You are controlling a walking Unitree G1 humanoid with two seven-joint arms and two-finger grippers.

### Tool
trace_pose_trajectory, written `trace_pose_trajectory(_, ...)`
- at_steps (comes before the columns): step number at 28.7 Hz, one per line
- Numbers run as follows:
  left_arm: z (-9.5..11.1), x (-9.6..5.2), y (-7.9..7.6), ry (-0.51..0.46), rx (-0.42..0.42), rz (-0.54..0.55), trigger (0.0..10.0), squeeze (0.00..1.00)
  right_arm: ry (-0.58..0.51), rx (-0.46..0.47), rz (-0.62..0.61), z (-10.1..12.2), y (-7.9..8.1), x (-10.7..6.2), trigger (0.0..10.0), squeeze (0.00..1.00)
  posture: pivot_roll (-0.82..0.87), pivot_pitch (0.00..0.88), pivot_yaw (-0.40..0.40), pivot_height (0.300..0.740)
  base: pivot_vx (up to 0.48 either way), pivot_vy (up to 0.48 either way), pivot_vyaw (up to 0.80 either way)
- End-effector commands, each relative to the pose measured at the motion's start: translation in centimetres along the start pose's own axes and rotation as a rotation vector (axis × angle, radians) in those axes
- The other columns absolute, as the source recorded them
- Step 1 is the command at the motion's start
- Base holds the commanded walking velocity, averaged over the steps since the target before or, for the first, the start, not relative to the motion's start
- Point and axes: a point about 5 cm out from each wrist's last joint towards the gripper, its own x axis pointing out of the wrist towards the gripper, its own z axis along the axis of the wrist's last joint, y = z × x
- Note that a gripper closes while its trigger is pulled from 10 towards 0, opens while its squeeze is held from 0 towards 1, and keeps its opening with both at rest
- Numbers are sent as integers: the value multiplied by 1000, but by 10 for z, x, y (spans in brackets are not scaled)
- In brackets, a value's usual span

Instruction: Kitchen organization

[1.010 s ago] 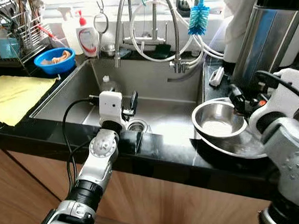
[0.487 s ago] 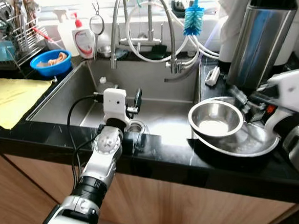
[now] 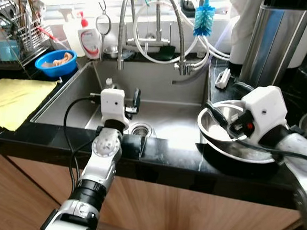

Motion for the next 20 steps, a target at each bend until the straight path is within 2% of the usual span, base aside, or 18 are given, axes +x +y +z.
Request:
trace_pose_trajectory(1, 3, 3, 1, -14, 11, 4, 10000, 0, -39, -77, 29, 13, -11, -8, 10000, 0, -332, 0, 152, 740, 0, 0, 0)
trace_pose_trajectory(3, 3, 3, 0, -15, 10, 1, 10000, 0, -18, -136, 51, 15, -17, -10, 10000, 0, -332, 0, 157, 740, 0, 0, 0)
trace_pose_trajectory(4, 3, 3, 0, -15, 10, 1, 10000, 0, -18, -136, 51, 15, -17, -10, 10000, 0, -332, 0, 157, 740, 0, 0, 0)
trace_pose_trajectory(5, 3, 3, 0, -15, 11, -3, 10000, 0, -15, -163, 112, 19, -19, -13, 10000, 0, -335, 0, 160, 740, 0, 0, 0)
trace_pose_trajectory(7, 4, 4, 1, -18, 15, -8, 10000, 0, -94, -131, 66, 32, -33, -14, 10000, 0, -335, 0, 162, 740, 0, 0, 0)
trace_pose_trajectory(8, 4, 4, 1, -18, 15, -8, 10000, 0, -94, -131, 66, 32, -33, -14, 10000, 0, -335, 0, 162, 740, 0, 0, 0)
trace_pose_trajectory(10, 4, 5, 1, -20, 16, -9, 10000, 0, -134, -60, 86, 35, -36, -14, 10000, 0, -334, 0, 161, 740, 0, 0, 0)
trace_pose_trajectory(12, 4, 6, 0, -21, 15, -10, 10000, 0, -108, -2, 179, 31, -30, -15, 10000, 0, -335, 0, 162, 740, 0, 0, 0)
trace_pose_trajectory(15, 5, 6, -2, -25, 11, -11, 10000, 0, -75, 16, 325, 18, -11, -15, 10000, 0, -318, 0, 151, 740, 0, 0, 0)
trace_pose_trajectory(18, 5, 6, 0, -24, 13, -2, 10000, 0, -47, 81, 296, 8, -15, -12, 10000, 0, -311, 0, 145, 740, 0, 0, 0)
trace_pose_trajectory(20, 4, 4, 3, -20, 16, 5, 10000, 0, 12, 117, 341, -4, -10, -14, 10000, 0, -306, 0, 140, 740, 0, 0, 0)
